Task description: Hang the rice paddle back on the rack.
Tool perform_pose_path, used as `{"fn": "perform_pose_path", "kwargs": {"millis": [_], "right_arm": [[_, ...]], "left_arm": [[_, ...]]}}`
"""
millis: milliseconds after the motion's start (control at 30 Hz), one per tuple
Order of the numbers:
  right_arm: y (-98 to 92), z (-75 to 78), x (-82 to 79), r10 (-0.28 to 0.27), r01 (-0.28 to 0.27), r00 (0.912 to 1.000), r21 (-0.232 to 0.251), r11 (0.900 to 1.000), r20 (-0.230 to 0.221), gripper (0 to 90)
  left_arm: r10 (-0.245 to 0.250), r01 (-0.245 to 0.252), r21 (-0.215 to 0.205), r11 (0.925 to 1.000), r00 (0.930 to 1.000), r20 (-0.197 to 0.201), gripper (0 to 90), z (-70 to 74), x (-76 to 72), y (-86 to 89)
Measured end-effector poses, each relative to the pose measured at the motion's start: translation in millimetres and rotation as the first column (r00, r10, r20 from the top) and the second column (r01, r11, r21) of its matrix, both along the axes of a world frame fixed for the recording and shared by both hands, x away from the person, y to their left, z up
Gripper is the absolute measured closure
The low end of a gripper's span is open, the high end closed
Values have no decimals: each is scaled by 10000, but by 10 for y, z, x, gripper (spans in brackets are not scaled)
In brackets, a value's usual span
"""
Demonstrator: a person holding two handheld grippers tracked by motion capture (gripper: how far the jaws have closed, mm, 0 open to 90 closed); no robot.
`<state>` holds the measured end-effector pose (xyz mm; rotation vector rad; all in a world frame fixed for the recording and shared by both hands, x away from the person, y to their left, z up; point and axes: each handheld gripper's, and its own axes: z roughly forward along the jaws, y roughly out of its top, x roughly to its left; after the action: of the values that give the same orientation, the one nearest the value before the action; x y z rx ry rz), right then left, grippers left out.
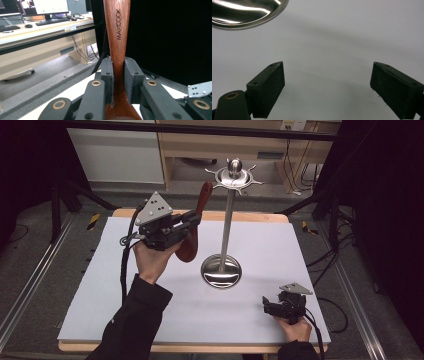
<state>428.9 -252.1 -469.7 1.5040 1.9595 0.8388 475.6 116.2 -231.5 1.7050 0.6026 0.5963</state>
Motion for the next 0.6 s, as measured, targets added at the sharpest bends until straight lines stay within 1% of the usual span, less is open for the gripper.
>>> {"fn": "perform_pose_path", "kwargs": {"millis": [33, 67, 167, 367, 500, 533, 600], "right_arm": [[0, 0, 0, 0, 0, 10000, 0, 10000, 0, 126], [0, 0, 1, -18, 18, 10000, -7, 10000, -7, 126], [1, -1, 1, 4, -4, 10000, 2, 10000, -5, 126], [1, 0, 0, 9, -9, 10000, 14, 10000, -7, 126], [1, -1, 1, 9, -9, 10000, 10, 10000, -10, 126], [0, 0, 0, 25, -25, 10000, 15, 10000, -8, 126], [0, 0, 0, 17, -17, 10000, 16, 10000, -17, 126]], "left_arm": [[0, 0, 0, 10000, 10000, 0, 782, 0, 0, 0], [40, -40, 96, 9999, 10000, -36, 782, 0, 15, 3], [-38, 38, 33, 10000, 10000, -73, 782, -1, 34, 2], [-126, 128, 98, 9999, 9998, -180, 782, 2, 83, -53], [-148, 149, 28, 9999, 9996, -229, 782, 2, 112, -91], [-192, 190, -94, 9998, 9995, -260, 782, -6, 128, -103], [-221, 215, -173, 9996, 9993, -299, 782, -12, 141, -111]]}}
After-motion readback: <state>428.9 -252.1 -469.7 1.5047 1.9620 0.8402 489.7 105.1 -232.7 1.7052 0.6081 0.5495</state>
